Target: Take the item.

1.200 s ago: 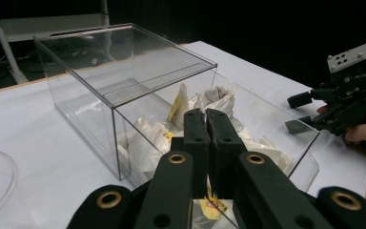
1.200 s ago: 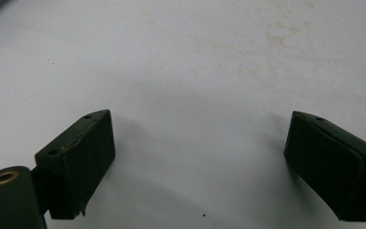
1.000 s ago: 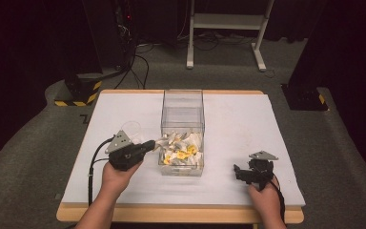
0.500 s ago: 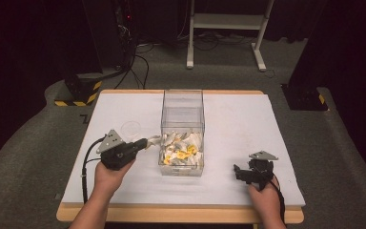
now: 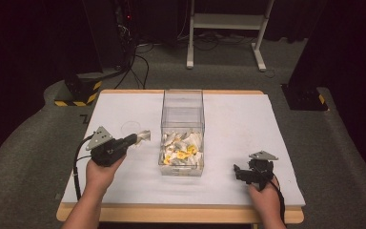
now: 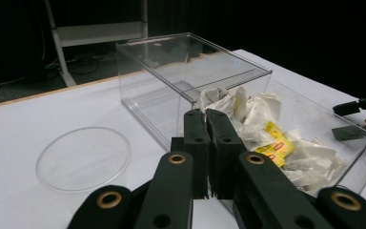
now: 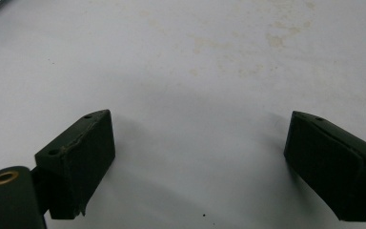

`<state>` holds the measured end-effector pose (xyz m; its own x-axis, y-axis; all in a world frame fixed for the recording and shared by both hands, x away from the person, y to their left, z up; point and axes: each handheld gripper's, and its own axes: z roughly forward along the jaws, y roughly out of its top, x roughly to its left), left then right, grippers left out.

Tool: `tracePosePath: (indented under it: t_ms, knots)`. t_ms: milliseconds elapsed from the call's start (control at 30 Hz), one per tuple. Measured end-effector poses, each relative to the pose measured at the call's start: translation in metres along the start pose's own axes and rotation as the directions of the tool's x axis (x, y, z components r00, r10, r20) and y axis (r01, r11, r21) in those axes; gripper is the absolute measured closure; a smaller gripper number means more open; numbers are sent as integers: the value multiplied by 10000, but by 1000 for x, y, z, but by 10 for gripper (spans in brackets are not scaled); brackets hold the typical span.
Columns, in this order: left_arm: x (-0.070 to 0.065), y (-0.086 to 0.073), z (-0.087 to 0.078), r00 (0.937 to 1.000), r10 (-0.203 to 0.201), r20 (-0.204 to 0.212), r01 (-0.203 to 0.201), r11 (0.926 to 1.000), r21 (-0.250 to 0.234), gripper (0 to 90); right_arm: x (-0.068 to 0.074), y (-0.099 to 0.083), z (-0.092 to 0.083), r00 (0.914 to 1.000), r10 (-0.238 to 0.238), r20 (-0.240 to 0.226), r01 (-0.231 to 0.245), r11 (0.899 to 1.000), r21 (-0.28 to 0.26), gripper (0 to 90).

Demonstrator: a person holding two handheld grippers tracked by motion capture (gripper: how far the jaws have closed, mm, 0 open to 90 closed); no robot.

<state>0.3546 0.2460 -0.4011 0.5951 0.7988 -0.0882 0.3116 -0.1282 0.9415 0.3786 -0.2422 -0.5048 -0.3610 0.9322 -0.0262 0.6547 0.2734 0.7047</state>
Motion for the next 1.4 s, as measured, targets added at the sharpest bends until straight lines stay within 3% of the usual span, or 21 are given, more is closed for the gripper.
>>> tracePosePath:
  t_ms: [567,767,1033,1400]
  knots:
    - [32,-4,-6,9938,-278,-1073,274,9996,-56,877,0,0,0,10000,-1,-14,1,10000,16,97]
    - [43,-4,0,9909,-509,-1247,502,9987,-85,877,0,0,0,10000,1,-22,-1,10000,12,97]
    - [49,4,8,9888,-474,-1417,469,9989,-71,877,0,0,0,10000,4,-32,-4,10000,11,97]
    - [58,3,19,9822,-858,-1670,879,9961,51,876,0,0,0,10000,8,-33,-8,10000,12,97]
